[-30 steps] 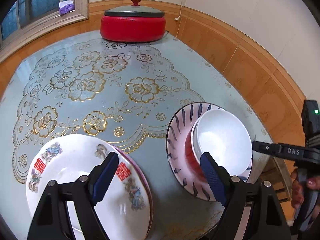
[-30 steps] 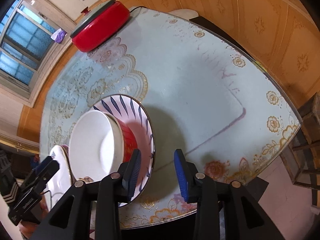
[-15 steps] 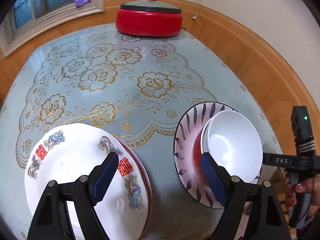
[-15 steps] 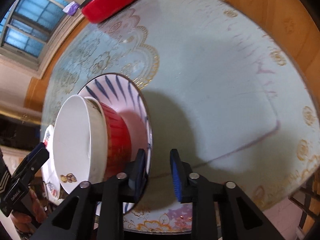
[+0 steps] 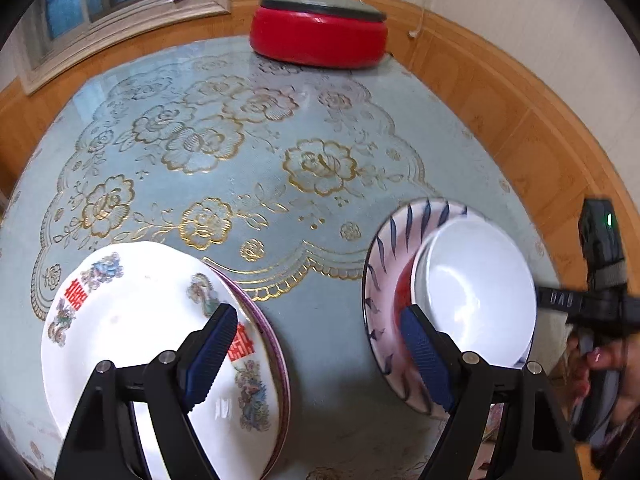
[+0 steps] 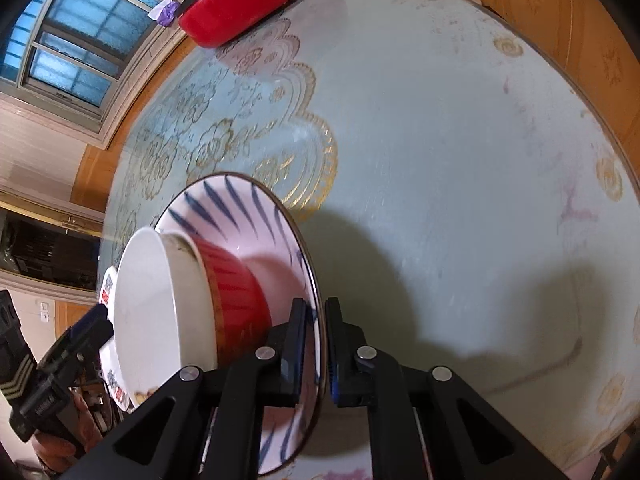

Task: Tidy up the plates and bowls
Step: 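Close the right tool on the blue-striped plate rim beside the bowls, then lift the blue-striped plate with nested bowls using the right tool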

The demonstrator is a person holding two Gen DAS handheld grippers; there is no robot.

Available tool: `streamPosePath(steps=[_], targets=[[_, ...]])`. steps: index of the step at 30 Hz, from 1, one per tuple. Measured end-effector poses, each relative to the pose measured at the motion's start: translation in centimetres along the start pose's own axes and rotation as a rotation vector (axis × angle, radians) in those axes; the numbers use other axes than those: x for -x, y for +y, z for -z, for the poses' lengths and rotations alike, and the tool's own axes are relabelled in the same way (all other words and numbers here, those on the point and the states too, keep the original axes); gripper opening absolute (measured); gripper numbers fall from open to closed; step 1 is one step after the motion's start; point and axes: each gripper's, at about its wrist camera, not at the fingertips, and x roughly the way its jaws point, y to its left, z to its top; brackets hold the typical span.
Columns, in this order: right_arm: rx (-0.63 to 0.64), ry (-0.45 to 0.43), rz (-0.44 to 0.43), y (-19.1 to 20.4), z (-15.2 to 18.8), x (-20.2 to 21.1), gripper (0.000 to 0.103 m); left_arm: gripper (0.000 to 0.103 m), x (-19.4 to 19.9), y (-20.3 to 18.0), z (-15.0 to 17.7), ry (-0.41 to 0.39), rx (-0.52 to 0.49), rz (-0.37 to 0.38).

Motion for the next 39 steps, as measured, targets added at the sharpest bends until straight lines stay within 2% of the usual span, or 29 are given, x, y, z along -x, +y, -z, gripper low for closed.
streamPosePath(steps=[5,10,15,24,30,34,37,39], targets=[[0.012,0.03,-0.04,-0.5,-1.1,-0.4,0.008,0.085,-1.5,-0.9,0.1,0.048,-0.045,0.005],[0.003,0.059,-0.083,-1.2,-1.8,-0.5,0.008,0.087,-1.9,-1.6,0.0,0.029,-0.063,-0.042],[0.028,0.067,-0.074,-1.6,-2.2,0.0,0.009,0.085,-2.7,-2.1,-0.5,0.038,-0.049,-0.048],[0.008,0.054,-0.068,-2.9,-3.1,0.6,0.009,0.084,-3.7,-4.1,-1.7,0.03,-0.091,-0.062],[0.011,0.041,-0.055,-3.6,-3.1,1.2,0.009,0.084,-4.7,-4.4,-2.4,0.056,-0.049,-0.002],[0.068,0.023,-0.047,-3.5,-3.0,1.6,0.009,0.083,-5.4,-4.0,-2.7,0.079,-0.005,0.055],[0.075,0.024,-0.07,-4.0,-3.1,1.7,0.01,0.073,-6.3,-3.5,-2.6,0.114,0.03,0.122],[0.075,0.028,-0.08,-4.4,-3.2,1.7,0.014,0.059,-7.5,-3.9,-2.3,0.172,0.015,0.152]])
